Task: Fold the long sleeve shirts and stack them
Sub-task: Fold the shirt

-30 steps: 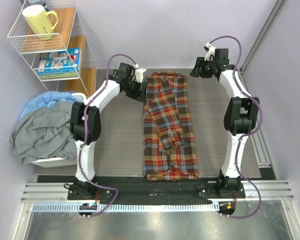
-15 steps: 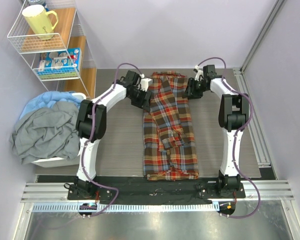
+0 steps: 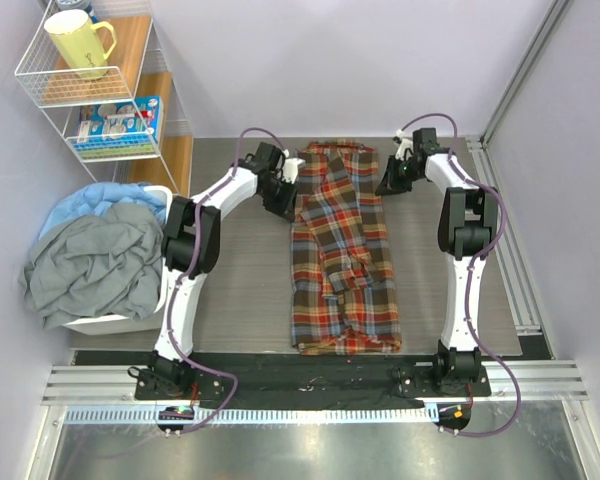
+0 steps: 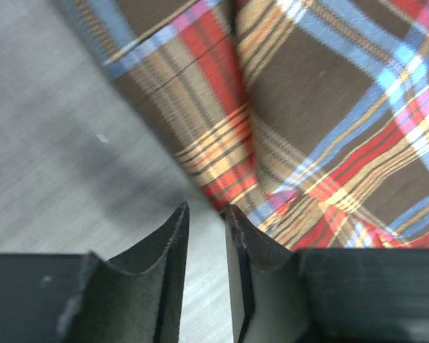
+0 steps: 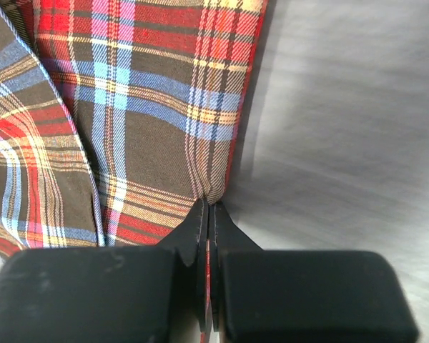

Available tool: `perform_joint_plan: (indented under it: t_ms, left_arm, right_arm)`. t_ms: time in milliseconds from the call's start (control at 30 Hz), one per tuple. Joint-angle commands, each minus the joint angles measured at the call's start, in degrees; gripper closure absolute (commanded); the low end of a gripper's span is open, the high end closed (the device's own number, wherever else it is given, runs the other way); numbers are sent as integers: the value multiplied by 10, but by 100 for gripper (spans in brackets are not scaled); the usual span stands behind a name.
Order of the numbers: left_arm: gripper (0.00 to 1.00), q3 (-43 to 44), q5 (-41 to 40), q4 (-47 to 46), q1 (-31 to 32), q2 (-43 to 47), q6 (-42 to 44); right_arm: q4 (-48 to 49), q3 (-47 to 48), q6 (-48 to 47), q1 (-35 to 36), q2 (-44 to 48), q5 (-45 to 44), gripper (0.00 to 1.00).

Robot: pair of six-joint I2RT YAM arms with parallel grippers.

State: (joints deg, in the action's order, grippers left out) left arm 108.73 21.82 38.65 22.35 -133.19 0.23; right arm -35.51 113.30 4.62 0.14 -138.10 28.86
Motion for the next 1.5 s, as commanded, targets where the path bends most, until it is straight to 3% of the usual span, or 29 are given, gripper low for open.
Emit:
perform_joint_plan:
  t_ms: [0, 133, 200, 267, 300, 333, 400, 600, 633, 667, 767, 800, 867, 900, 933, 1000, 1033, 1067, 1133, 1200, 1300, 1467]
  left_arm:
    - [74, 53, -34, 23, -11, -46, 3]
    - [76, 101, -45, 42, -17, -73, 21]
    - [76, 119, -43, 51, -22, -74, 26]
    - [69, 112, -15, 49, -32, -43, 38]
    - [65, 85, -2, 41, -35, -24, 42]
    - [56, 68, 41, 28, -39, -3, 45]
    - [46, -4, 70, -14, -44, 91, 60]
    - [2, -176, 112, -54, -19, 323, 186]
    - [0, -219, 110, -54, -11, 372, 208]
    - [0, -241, 110, -60, 5, 399, 222]
    - [0, -308, 125, -91, 34, 458, 236]
    - [0, -316, 132, -90, 42, 464, 238]
    - [0, -320, 172, -1, 60, 468, 313]
    - [0, -333, 181, 9, 73, 469, 327]
    - [0, -354, 156, 6, 94, 473, 339]
    - [0, -445, 116, -44, 148, 506, 362]
    - [0, -481, 106, -84, 163, 521, 369]
    - [0, -513, 97, -148, 190, 548, 381]
    - [0, -581, 81, -183, 232, 557, 401]
    - [3, -604, 74, -195, 255, 540, 413]
    - [16, -611, 72, -198, 289, 509, 415]
    - [20, -631, 54, -228, 325, 496, 422]
  right_arm:
    - [-4, 48, -24, -10, -38, -30, 99]
    - [4, 65, -20, -10, -52, -29, 94]
    - [-2, 68, -23, -10, -41, -24, 77]
    - [-6, 55, -33, -15, -21, -14, 66]
    - [-7, 49, -36, -25, 11, -8, 53]
    - [-7, 42, -44, -31, 29, 9, 47]
    - [-7, 18, -76, -53, 97, 28, 31]
    - [-28, -112, -319, -73, 305, 87, 15]
    - [-31, -137, -353, -73, 333, 101, 12]
    - [-29, -188, -375, -73, 385, 143, 0]
    - [-33, -243, -466, -70, 454, 194, 0]
    - [-132, -244, -602, -64, 464, 223, 0]
    - [-245, -264, -747, -25, 482, 204, 0]
    - [-358, -289, -836, -19, 492, 181, 0]
    - [-380, -325, -953, -17, 507, 169, 0]
    - [-377, -446, -1023, -18, 568, 141, 1]
    - [-377, -485, -1121, -17, 588, 121, 2]
    - [-375, -555, -1159, -17, 611, 112, 6]
    - [-372, -613, -1260, -15, 665, 99, 9]
    - [-378, -673, -1310, -9, 696, 102, 15]
    - [-382, -721, -1365, -1, 707, 104, 22]
    - [-355, -774, -1399, 36, 709, 100, 31]
